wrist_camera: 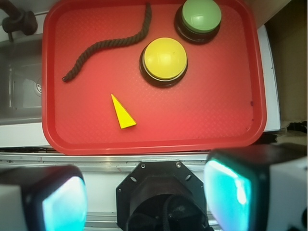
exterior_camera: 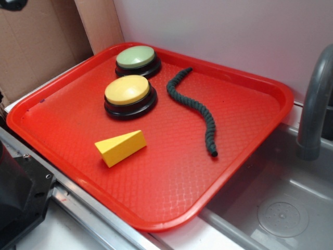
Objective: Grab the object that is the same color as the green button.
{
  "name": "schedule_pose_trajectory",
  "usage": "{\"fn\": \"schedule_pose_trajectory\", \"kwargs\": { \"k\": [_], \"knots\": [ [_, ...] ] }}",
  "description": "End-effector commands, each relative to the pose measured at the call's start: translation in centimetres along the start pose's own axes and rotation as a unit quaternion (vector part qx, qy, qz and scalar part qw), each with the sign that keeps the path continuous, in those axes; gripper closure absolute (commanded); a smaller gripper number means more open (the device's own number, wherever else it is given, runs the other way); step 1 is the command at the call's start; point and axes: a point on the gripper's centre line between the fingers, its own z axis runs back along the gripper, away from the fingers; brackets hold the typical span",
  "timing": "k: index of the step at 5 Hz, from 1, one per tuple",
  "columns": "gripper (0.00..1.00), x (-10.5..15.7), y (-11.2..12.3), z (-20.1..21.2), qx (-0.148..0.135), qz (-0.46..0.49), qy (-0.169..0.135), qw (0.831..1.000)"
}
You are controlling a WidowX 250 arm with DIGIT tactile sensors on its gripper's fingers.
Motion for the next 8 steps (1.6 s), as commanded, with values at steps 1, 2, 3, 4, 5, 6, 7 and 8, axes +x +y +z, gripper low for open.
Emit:
{"fn": "schedule_pose_trajectory", "kwargs": {
  "k": [1,2,3,4,5,6,7,8],
  "knots": [
    [0.00,0.0,0.0,0.0,0.000,0.000,0.000,1.000],
    [0.00,1.0,-0.6,-0.5,-0.024,0.042,0.003,0.999],
    [0.00,3.4,-1.5,-2.0,-0.016,0.125,-0.003,0.992],
    [0.00,5.7,-2.4,-3.5,-0.006,0.223,-0.017,0.975],
    [0.00,7.8,-3.1,-5.2,-0.013,0.303,-0.036,0.952],
    [0.00,10.0,-3.8,-7.4,-0.031,0.393,-0.040,0.918],
    [0.00,11.5,-4.6,-9.9,-0.021,0.458,-0.051,0.887],
    [0.00,13.6,-5.3,-13.5,0.013,0.503,-0.046,0.863]
  ]
}}
